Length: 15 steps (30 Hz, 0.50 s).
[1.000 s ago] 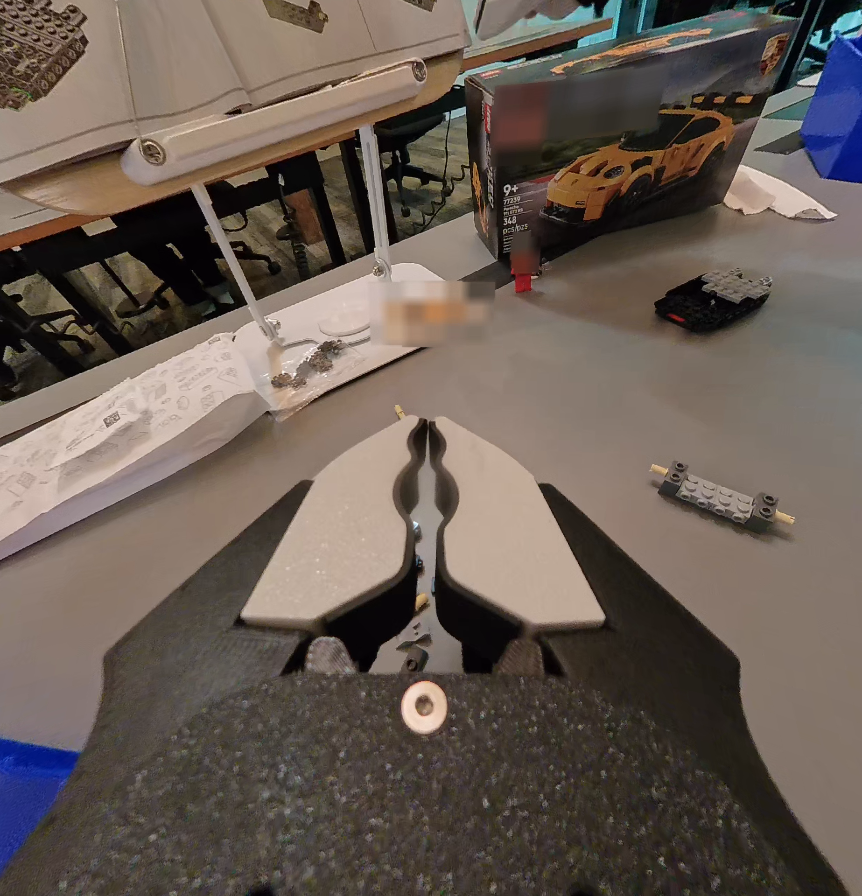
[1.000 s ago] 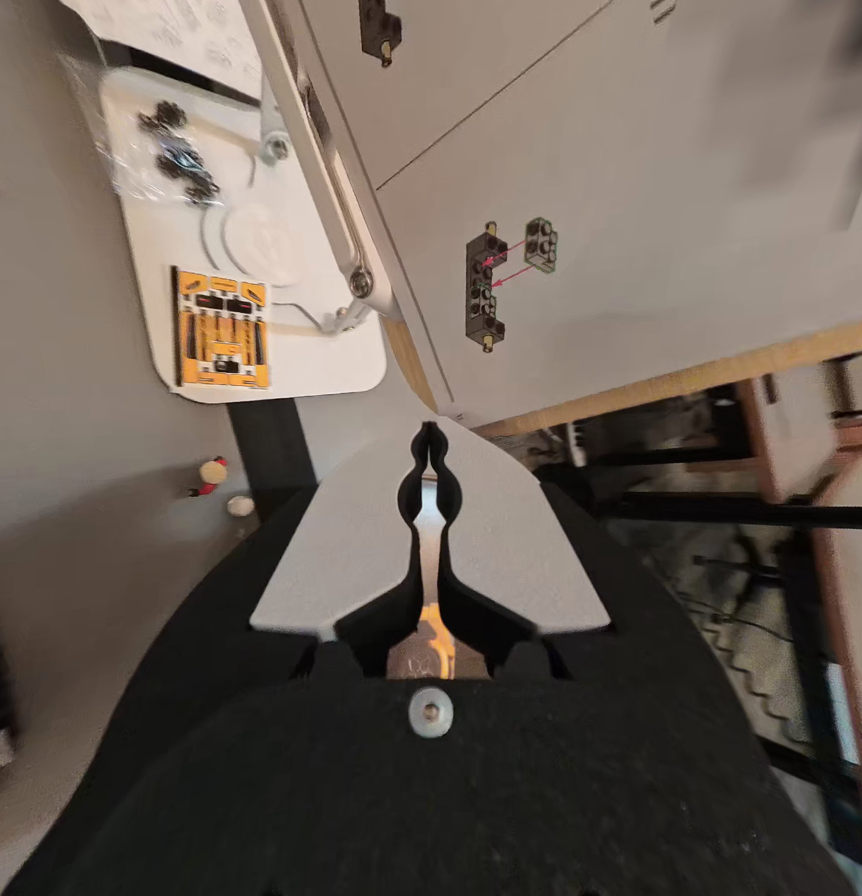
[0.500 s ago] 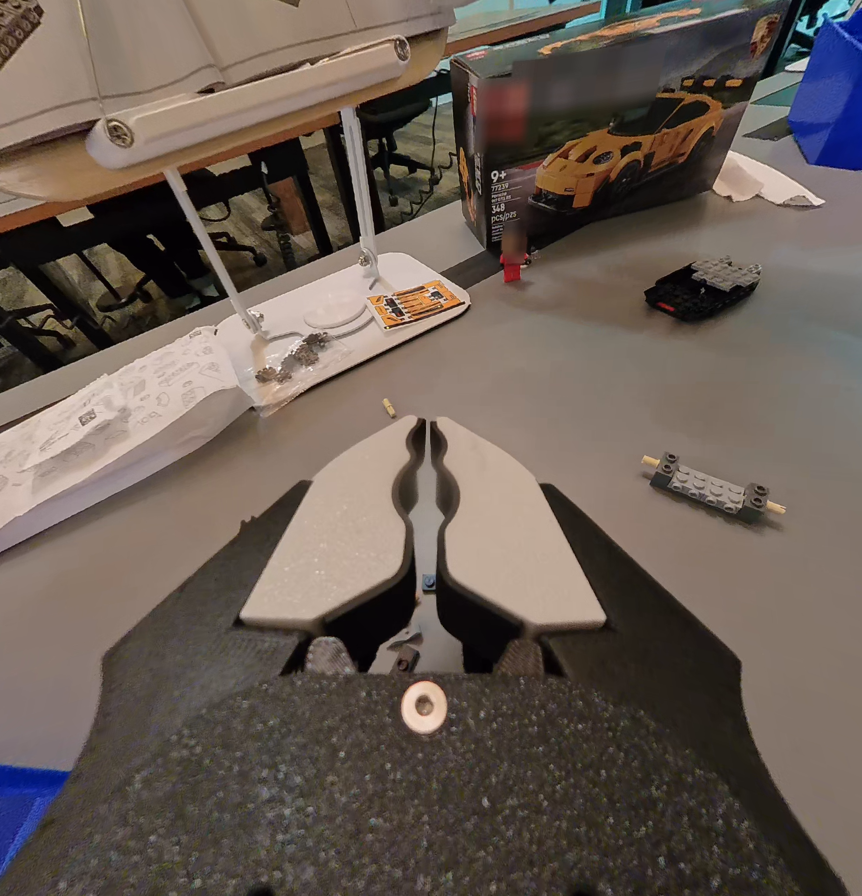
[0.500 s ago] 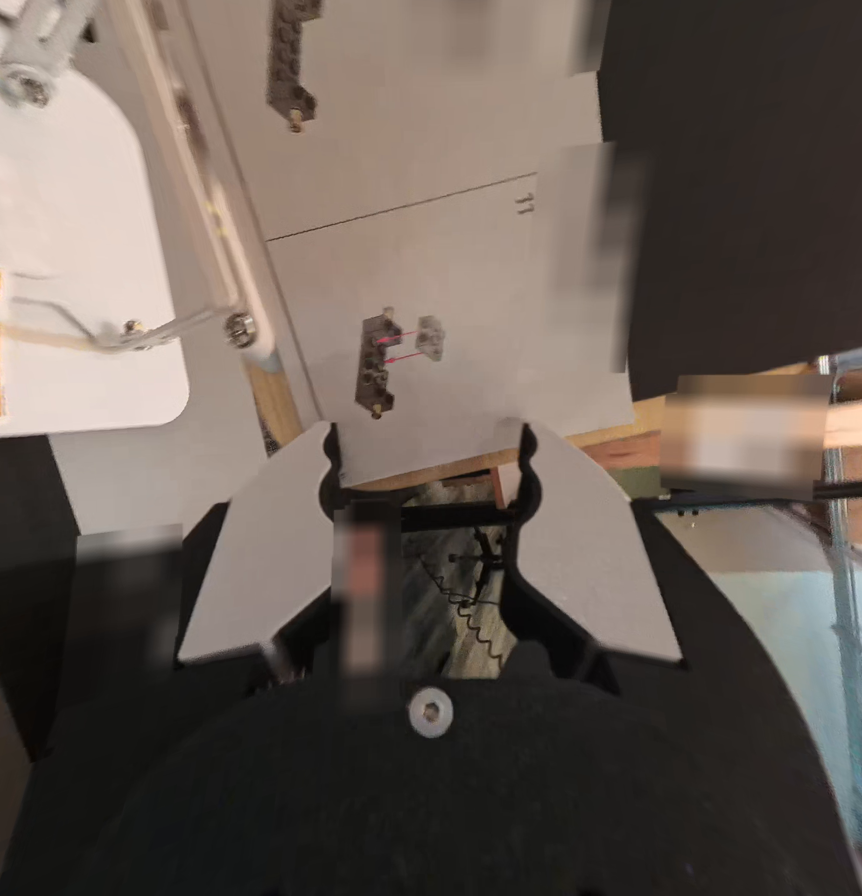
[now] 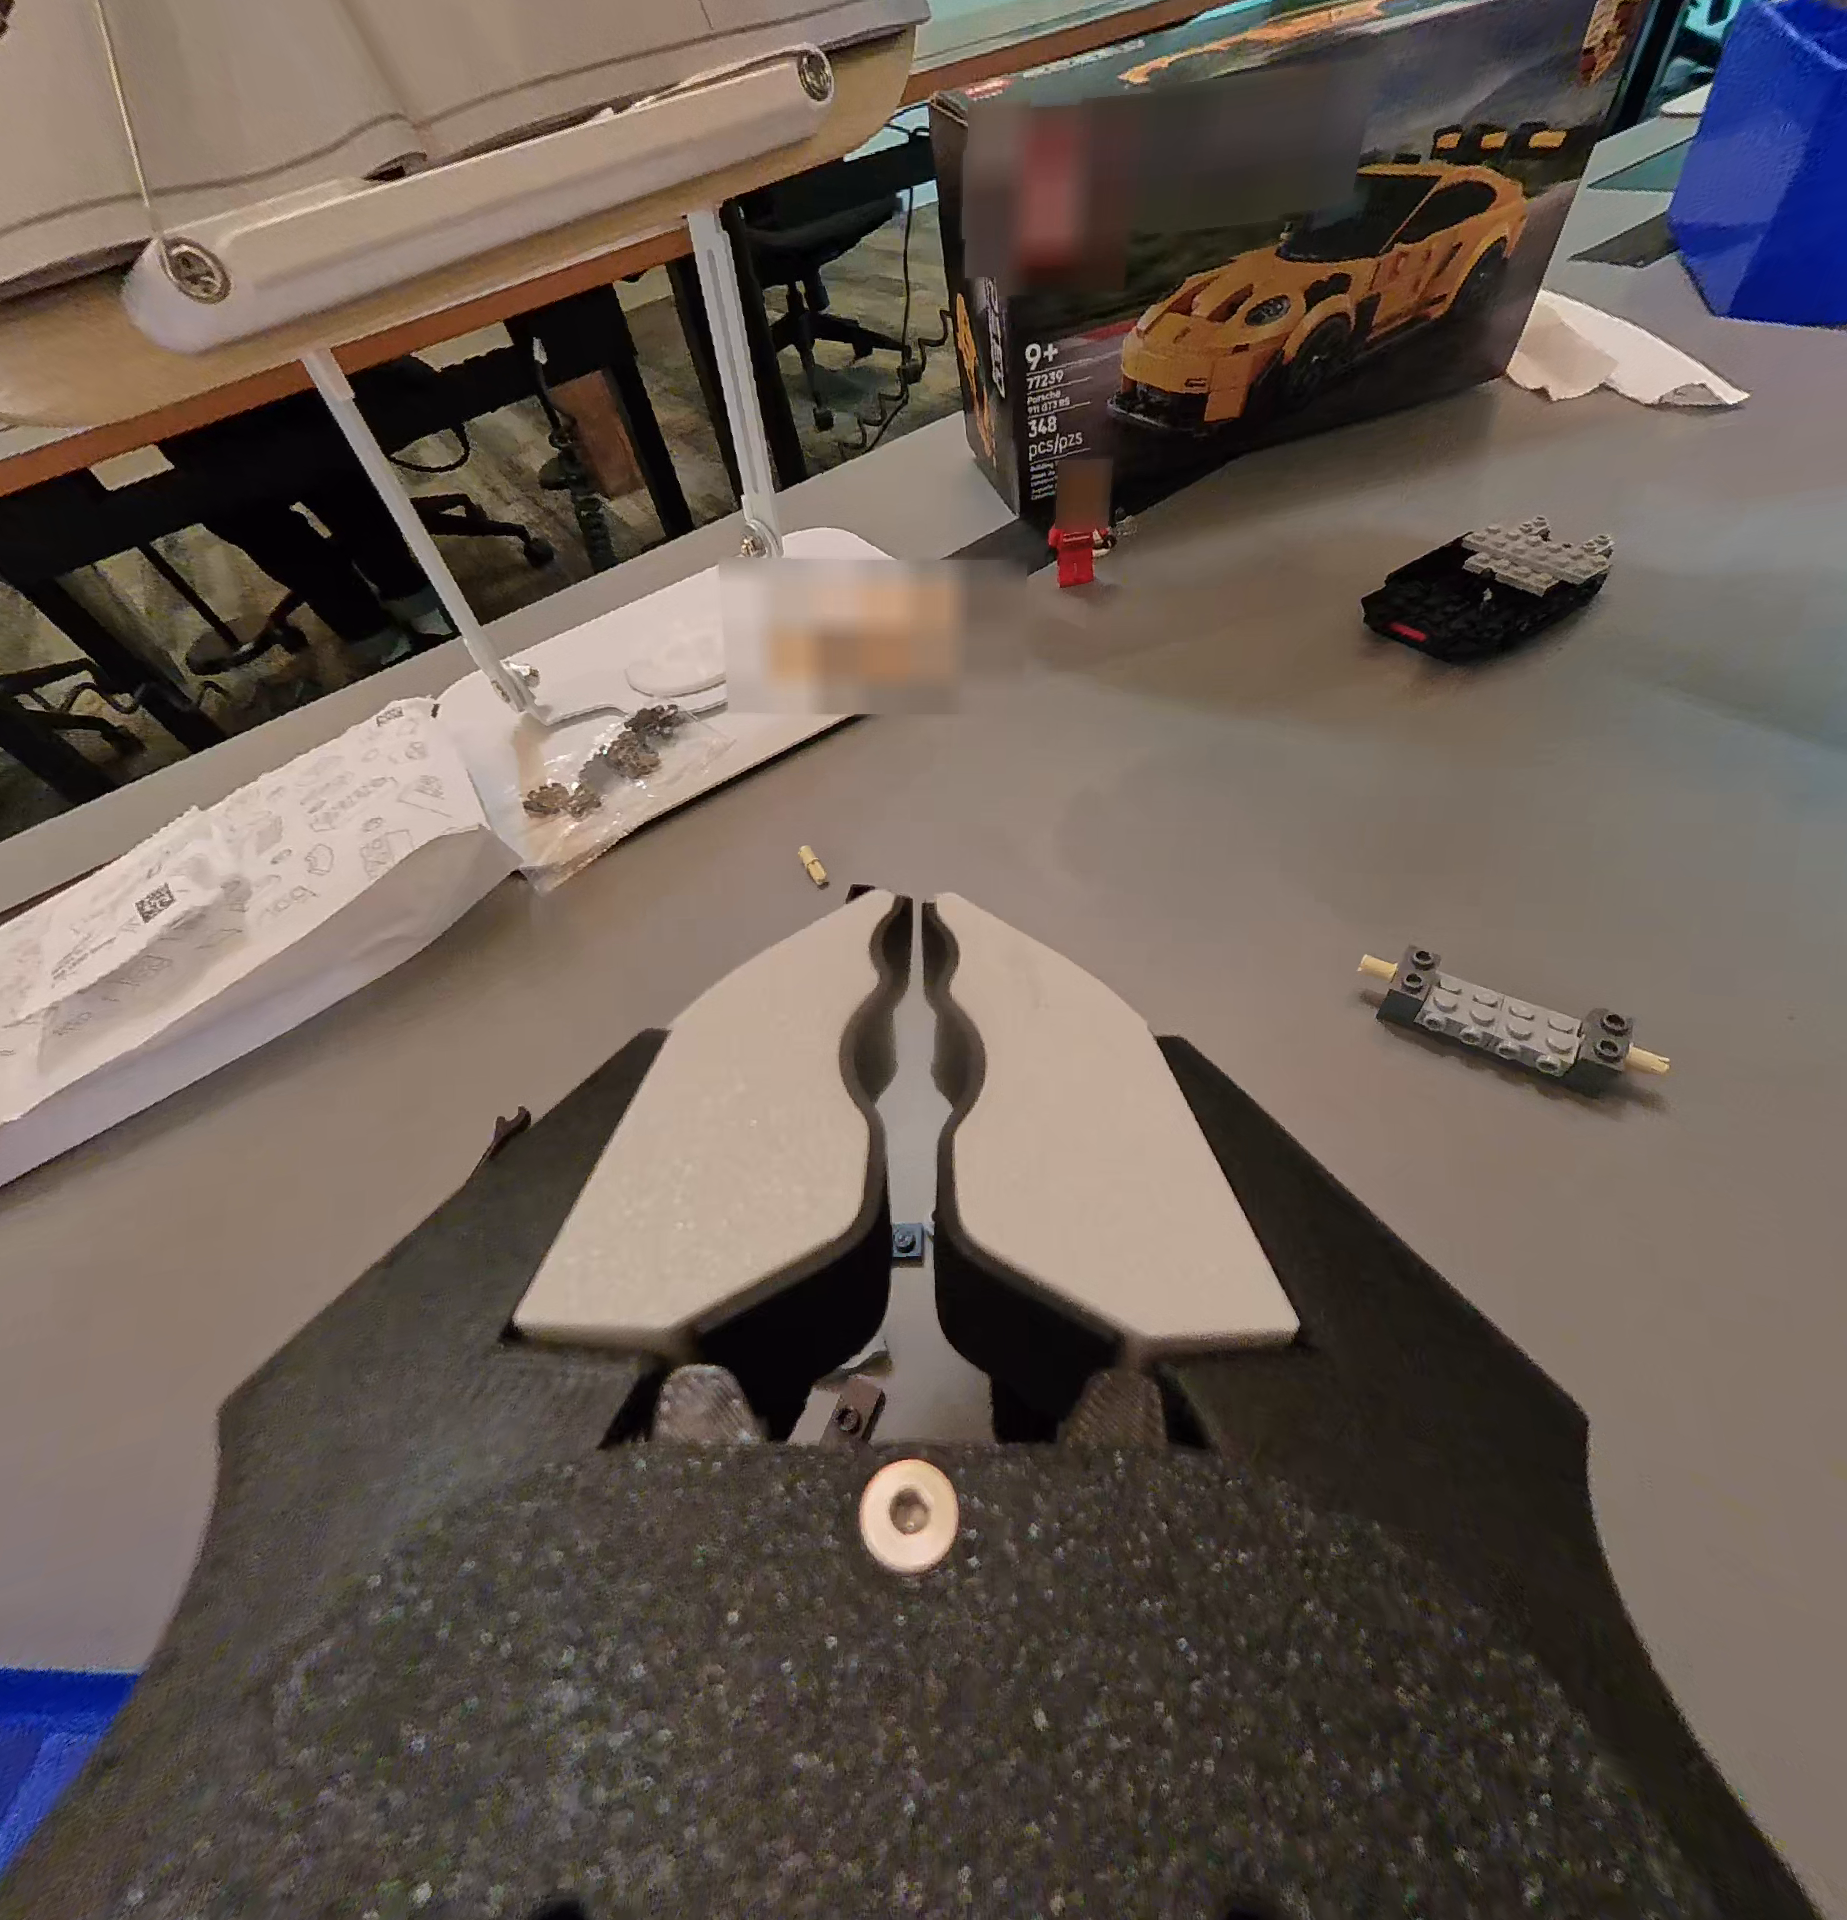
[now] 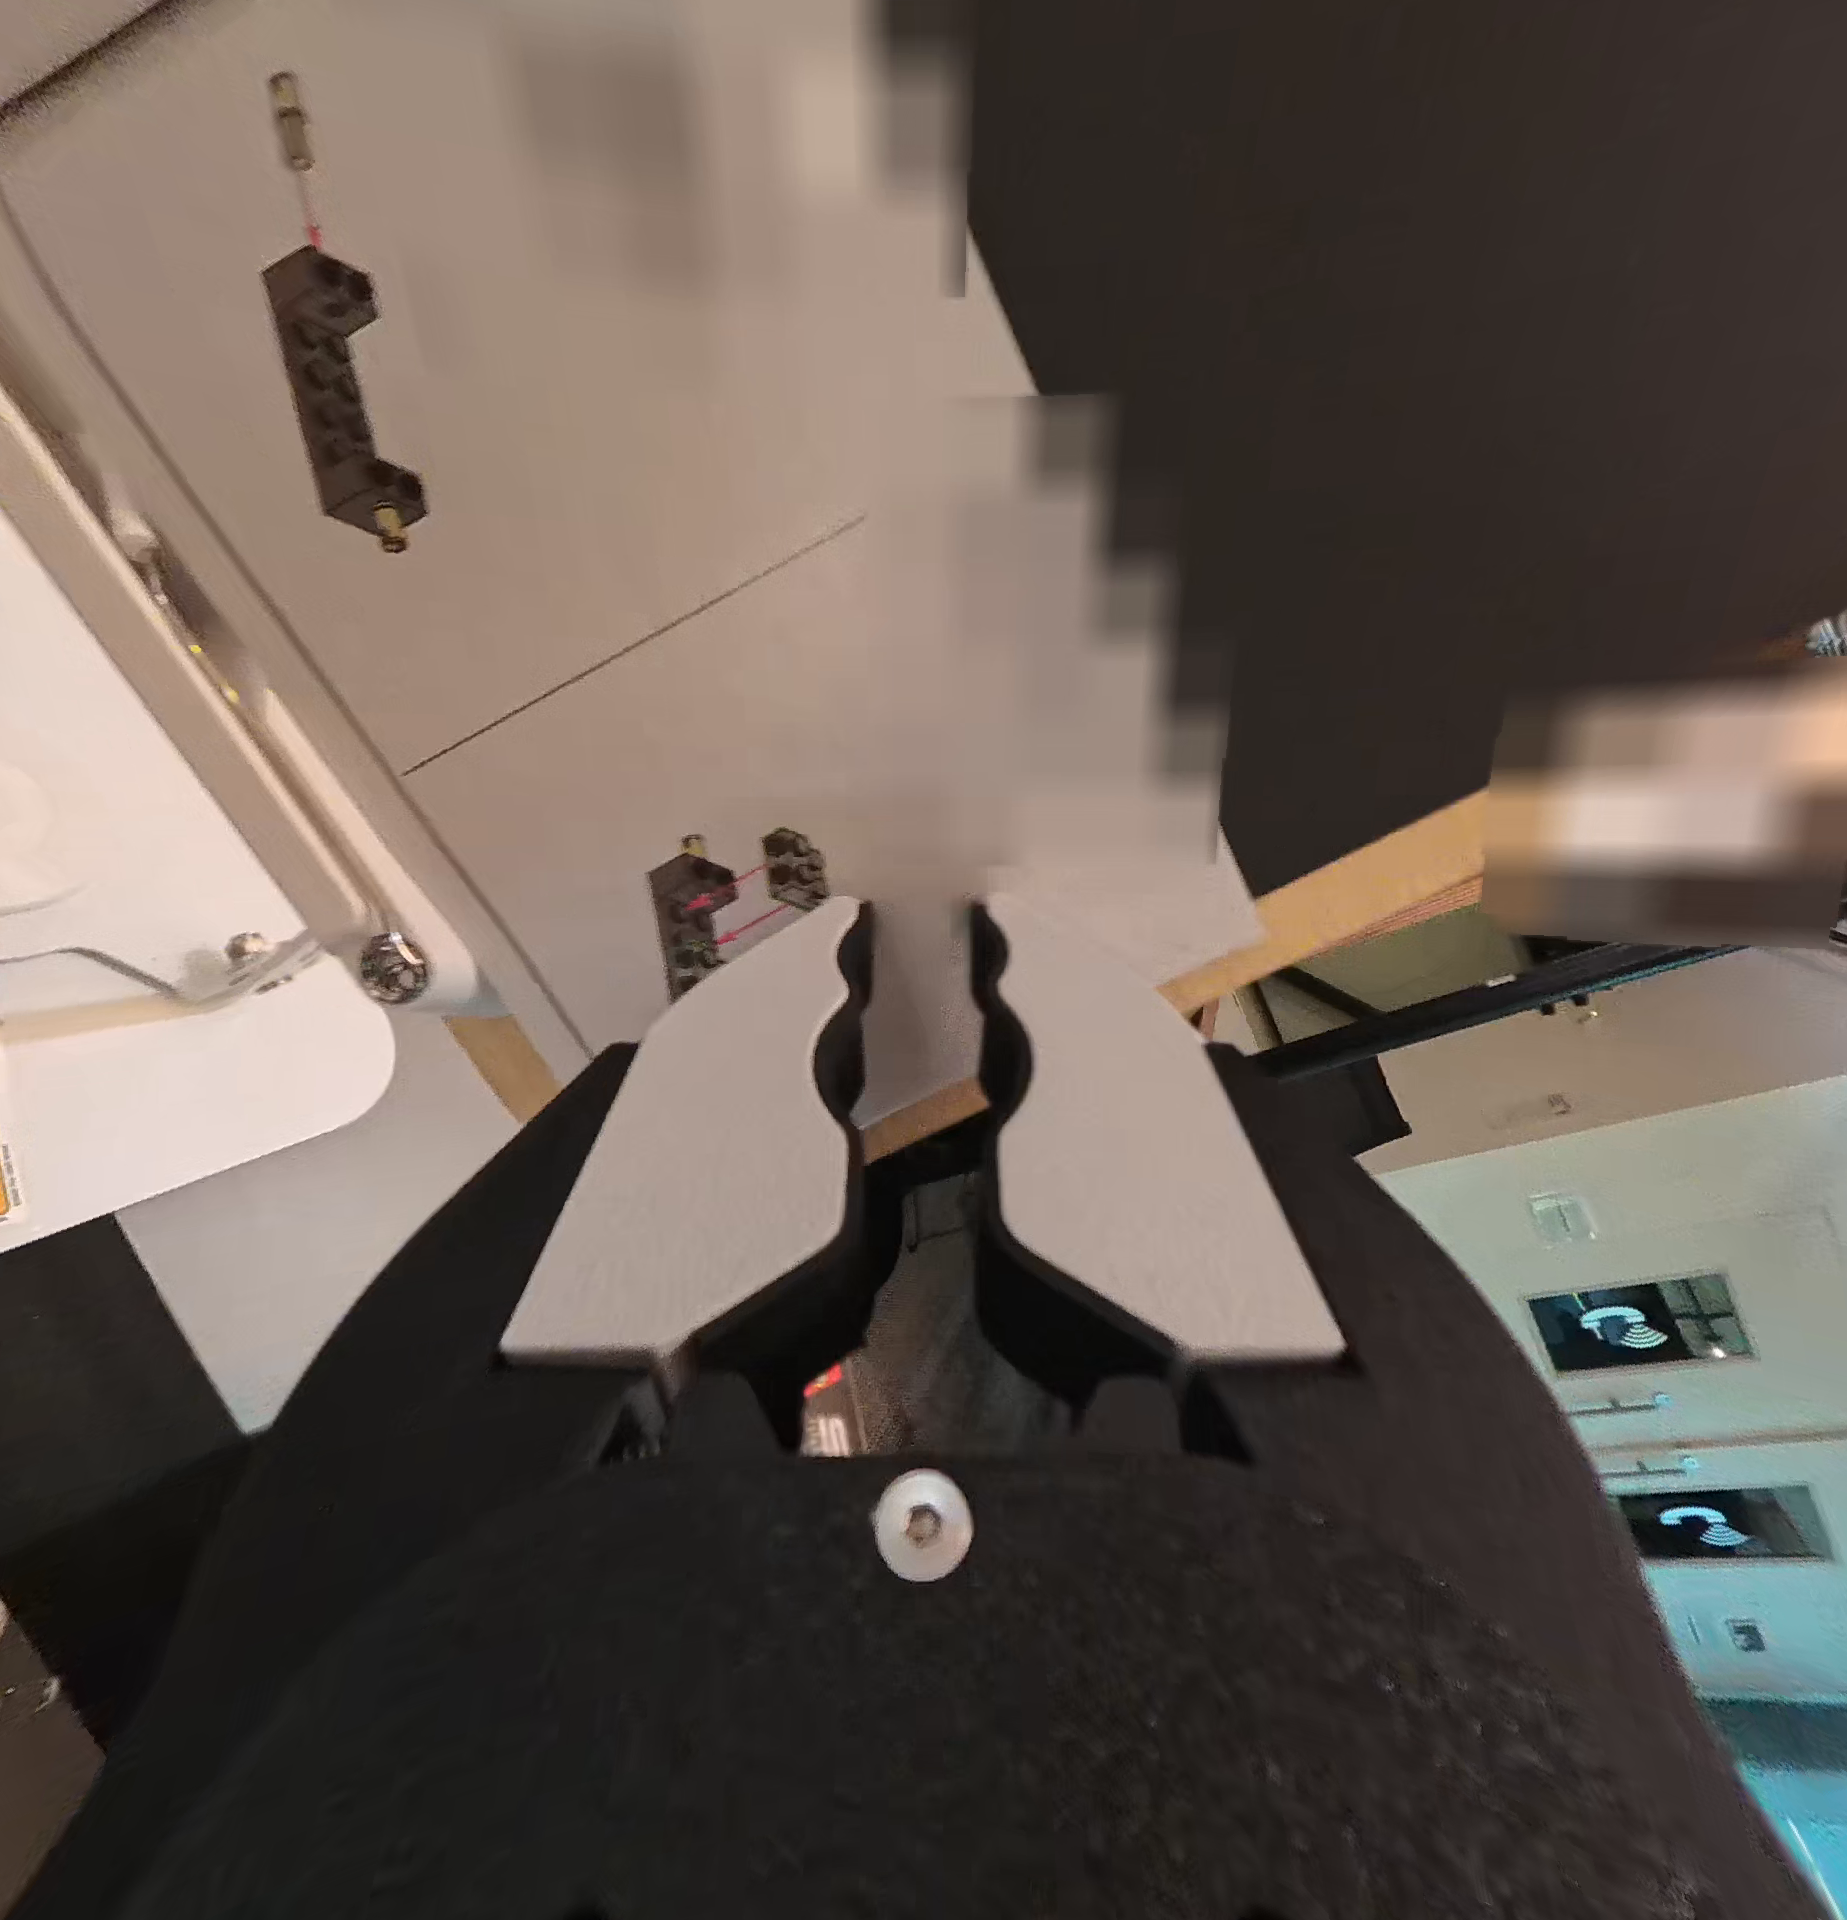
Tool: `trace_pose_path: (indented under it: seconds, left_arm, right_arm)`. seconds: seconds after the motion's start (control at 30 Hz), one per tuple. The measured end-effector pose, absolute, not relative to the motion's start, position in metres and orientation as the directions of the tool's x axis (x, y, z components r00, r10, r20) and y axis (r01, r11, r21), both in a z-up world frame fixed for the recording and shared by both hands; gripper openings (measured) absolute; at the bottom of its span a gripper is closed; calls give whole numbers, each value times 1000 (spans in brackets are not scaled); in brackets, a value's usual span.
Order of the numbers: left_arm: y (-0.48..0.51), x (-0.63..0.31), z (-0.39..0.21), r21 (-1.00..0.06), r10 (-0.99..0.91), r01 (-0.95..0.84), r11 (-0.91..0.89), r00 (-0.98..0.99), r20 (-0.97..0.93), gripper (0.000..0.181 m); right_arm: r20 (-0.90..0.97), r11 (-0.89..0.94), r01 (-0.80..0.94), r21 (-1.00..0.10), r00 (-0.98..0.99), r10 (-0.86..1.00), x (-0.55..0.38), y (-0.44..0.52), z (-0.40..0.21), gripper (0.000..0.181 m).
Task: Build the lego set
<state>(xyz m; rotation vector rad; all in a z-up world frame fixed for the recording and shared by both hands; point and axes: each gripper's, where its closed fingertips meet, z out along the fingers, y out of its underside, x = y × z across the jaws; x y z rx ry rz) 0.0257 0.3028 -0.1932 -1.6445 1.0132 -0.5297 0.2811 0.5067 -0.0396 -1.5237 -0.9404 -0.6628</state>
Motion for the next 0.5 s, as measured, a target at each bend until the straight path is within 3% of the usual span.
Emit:
trace_pose_path:
  seconds: [0.07, 0.1, 0.27, 0.4, 0.5]
  left_arm:
    - [302, 26, -193, -935, -830, -350, -54, 537, -153, 1]
    - [302, 25, -193, -935, -829, -350, -55, 537, -153, 1]
    - [304, 25, -196, -934, -832, -350, -68, 537, -140, 1]
    - [301, 29, -196, -931, -838, -360, -58, 525, -151, 1]
    - [301, 28, -197, -930, -838, -363, -56, 524, -154, 1]
  right_arm:
    - [822, -7, 841, -540, 530, 208, 277, 505, -45, 3]
    - [820, -7, 837, -547, 537, 196, 278, 504, -43, 7]
    - [736, -21, 745, -666, 662, 144, 288, 509, -15, 66]
    - [717, -39, 732, -681, 676, 168, 290, 516, -17, 63]
    - [695, -39, 707, -707, 703, 154, 292, 518, -16, 43]
